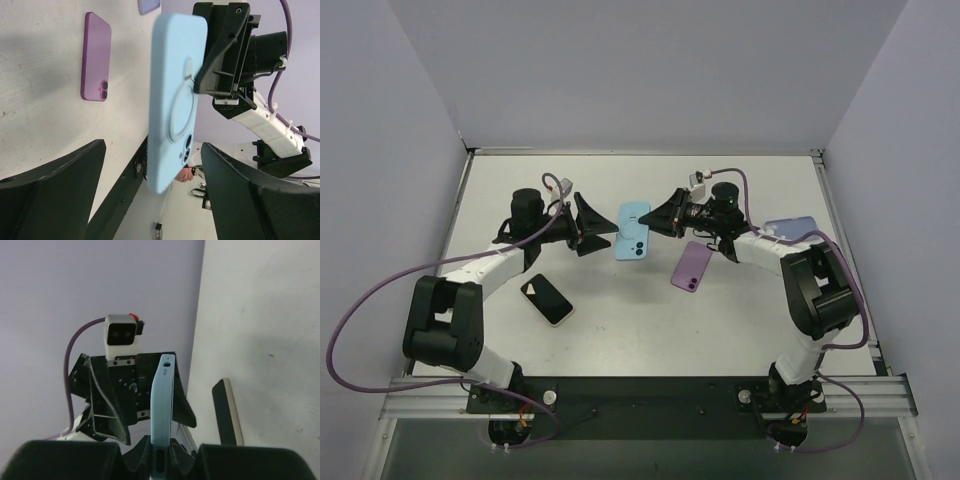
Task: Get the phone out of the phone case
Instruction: Pick up the phone at the center of the board.
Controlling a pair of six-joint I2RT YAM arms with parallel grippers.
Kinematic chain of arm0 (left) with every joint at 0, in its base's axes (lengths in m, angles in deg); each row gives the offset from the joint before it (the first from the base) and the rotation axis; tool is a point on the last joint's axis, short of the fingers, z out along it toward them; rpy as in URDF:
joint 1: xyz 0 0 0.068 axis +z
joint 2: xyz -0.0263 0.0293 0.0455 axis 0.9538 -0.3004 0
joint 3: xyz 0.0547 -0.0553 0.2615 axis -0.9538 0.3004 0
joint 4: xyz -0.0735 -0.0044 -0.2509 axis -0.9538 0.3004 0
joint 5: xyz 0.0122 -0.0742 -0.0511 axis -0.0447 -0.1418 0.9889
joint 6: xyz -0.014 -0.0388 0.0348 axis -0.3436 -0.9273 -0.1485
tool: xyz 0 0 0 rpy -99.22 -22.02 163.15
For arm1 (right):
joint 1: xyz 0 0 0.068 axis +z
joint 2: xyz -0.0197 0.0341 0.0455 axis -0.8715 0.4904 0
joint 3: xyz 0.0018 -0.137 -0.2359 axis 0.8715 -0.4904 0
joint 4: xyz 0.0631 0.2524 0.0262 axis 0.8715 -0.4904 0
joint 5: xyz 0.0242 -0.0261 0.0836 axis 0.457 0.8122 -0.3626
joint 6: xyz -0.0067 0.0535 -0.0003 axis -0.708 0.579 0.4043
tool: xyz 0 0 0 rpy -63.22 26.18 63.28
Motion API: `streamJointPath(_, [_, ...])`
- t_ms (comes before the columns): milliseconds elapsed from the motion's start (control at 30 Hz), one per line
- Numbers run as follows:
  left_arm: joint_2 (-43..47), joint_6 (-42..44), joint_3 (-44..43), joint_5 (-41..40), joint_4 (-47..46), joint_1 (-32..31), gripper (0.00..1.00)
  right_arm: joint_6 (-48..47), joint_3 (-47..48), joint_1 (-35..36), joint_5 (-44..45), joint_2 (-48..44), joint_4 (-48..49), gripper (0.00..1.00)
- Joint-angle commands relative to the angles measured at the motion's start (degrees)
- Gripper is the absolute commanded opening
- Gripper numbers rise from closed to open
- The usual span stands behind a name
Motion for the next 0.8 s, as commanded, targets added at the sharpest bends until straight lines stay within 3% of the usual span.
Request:
streamJointPath(0, [-0.9,-6.5,0.2,3.8,-14.1,0.5,0.87,7.0,3.3,2.3,-7.3,-0.9,18.8,0.00])
streamJointPath(267, [-4.2,-15.0,3.1,4.9,-28.0,0.9,0.78,11.8,4.8,5.9,-9.4,3.2,25.8,0.00])
streamJointPath(400, [-4.3,-17.2,3.7,4.5,-30.5,0.9,0.62,9.0,4.2,6.6,-9.3,3.5,21.9,0.00])
streamJointPath(500, [-3.9,-17.3,4.0,4.1,-30.8,0.9,0.43,5.4,4.0,6.6,-9.4,3.4,17.4,0.00])
streamJointPath(533, [-3.9,-17.2,4.1,4.1,-30.7,1.0,0.25,4.2,4.0,6.6,-9.1,3.3,15.8,0.00])
streamJointPath(633, [-3.7,-17.1,4.3,3.9,-29.9,1.0,0.00,-1.9,4.6,6.5,-8.1,2.5,6.9,0.00])
streamJointPath(667, [-3.6,-17.0,4.3,3.8,-29.6,1.1,0.00,-4.1,5.2,6.2,-7.2,2.3,-0.2,0.03])
streamJointPath(700, [-3.2,-16.8,4.4,3.7,-29.2,1.2,0.00,-6.4,5.9,5.9,-6.3,1.5,-4.6,0.15])
streamJointPath(733, [-2.9,-16.5,4.4,2.9,-27.7,1.2,0.00,-12.6,7.6,5.9,-5.2,0.9,-9.6,0.40])
streamJointPath(767, [-2.5,-15.9,4.2,2.5,-25.6,1.4,0.00,-16.6,9.0,5.8,-1.6,0.2,-22.0,0.52])
